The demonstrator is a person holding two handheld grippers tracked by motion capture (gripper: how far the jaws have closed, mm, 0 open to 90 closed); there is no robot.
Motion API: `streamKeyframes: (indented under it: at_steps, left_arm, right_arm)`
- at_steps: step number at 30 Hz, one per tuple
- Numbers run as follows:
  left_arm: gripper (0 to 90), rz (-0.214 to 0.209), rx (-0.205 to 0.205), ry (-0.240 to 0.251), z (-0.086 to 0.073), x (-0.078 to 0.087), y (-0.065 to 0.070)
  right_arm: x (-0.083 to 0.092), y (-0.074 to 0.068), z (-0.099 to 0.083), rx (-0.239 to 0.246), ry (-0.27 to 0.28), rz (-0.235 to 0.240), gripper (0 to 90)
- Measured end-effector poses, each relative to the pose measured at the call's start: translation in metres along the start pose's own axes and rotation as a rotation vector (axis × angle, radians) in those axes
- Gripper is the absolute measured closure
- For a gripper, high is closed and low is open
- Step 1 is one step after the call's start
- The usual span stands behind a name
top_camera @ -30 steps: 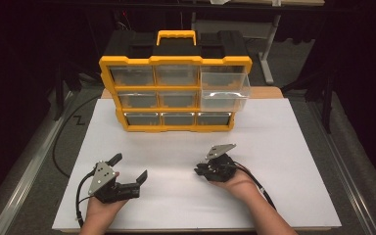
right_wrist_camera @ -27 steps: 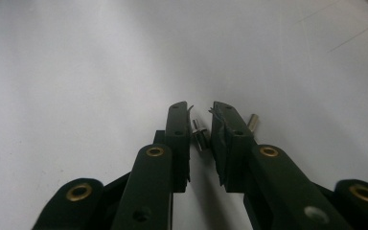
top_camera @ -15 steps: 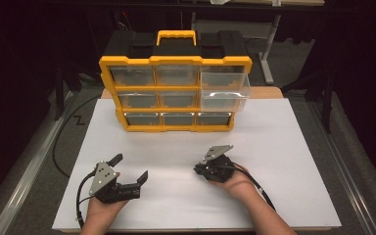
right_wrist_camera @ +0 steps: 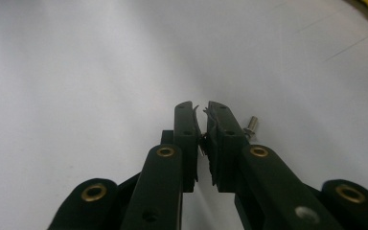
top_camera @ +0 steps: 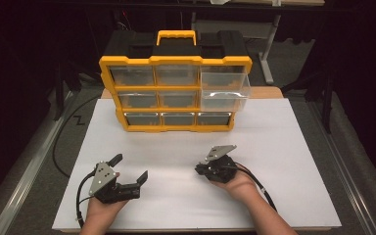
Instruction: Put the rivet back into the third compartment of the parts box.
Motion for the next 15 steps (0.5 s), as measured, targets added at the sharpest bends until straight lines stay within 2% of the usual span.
streamKeyframes:
  at_steps: [2, 6, 8, 9, 12, 15]
  left_arm:
    - [0.2, 0.000, 0.000, 0.001, 0.000, 0.000, 0.000]
    - [0.2, 0.013, 0.007, -0.006, -0.001, -0.001, 0.000]
    - [0.3, 0.013, -0.001, -0.014, -0.002, -0.001, 0.000]
    - [0.2, 0.016, -0.005, -0.016, -0.002, -0.002, -0.001]
    - [0.2, 0.014, -0.008, -0.021, -0.003, -0.002, -0.001]
    - [0.3, 0.009, -0.018, -0.018, -0.003, -0.003, -0.001]
  right_arm:
    - [0.006, -0.001, 0.001, -0.008, 0.025, 0.007, 84.2]
    - [0.017, -0.001, -0.001, -0.016, 0.047, -0.004, 84.3]
    - [0.020, -0.001, -0.002, -0.014, 0.049, -0.010, 84.2]
    - [0.027, -0.002, -0.004, -0.011, 0.045, -0.026, 84.3]
    - [0.032, -0.003, -0.006, 0.002, 0.020, -0.038, 84.2]
    - [0.044, -0.002, -0.014, -0.009, 0.005, -0.052, 84.2]
Point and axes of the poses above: each handheld gripper's, and its own axes: x roughly backward along the jaws, z roughly out of its top, y roughly to its right, the point moved 5 cm from there along -x, roughly forward along the jaws, and after that the axes turned 5 degrees about z, right-handed, at the moved point
